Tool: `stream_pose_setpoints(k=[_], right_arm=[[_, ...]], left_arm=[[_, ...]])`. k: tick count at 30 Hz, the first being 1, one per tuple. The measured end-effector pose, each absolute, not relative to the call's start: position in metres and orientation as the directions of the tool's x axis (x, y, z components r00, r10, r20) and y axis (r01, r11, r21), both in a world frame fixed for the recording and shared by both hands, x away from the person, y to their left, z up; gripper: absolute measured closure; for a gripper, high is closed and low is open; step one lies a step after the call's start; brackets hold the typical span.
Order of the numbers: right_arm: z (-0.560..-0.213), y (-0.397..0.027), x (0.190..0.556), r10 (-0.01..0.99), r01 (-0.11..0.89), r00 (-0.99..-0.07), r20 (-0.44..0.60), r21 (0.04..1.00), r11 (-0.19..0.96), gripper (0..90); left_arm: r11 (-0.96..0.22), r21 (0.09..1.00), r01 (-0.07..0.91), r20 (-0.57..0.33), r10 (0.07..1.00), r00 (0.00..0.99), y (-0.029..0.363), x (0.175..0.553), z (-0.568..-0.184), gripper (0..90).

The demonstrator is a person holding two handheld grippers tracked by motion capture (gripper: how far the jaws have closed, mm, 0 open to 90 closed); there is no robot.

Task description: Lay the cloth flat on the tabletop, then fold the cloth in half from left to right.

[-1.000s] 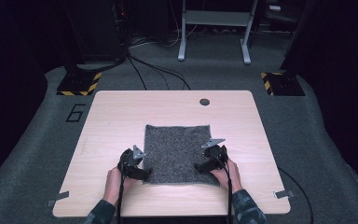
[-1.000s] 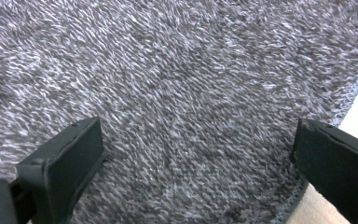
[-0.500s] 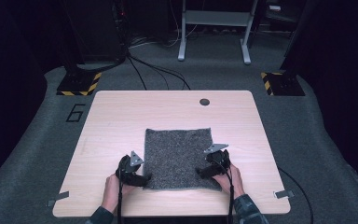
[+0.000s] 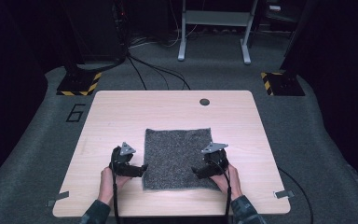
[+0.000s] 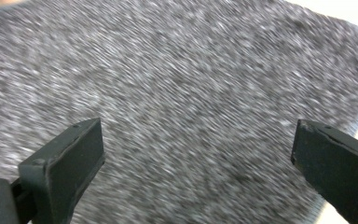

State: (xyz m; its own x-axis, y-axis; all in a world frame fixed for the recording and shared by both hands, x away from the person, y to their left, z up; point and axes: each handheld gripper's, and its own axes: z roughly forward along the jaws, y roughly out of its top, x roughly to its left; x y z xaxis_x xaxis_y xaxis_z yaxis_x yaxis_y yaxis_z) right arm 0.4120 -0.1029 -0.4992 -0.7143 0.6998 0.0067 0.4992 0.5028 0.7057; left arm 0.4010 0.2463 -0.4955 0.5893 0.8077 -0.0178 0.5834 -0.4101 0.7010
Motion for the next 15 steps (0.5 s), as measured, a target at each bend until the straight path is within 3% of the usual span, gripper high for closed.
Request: stream_pose_setpoints(k=[15], right_arm=[[-0.495, -0.067, 0.394, 0.638, 0.453, -0.769, 0.032, 0.731, 0.51, 3.0]], left_arm=[[-0.372, 0.712, 0.596, -0.042, 0.824, 0.564, 0.252, 0.439, -0.483, 12.4]])
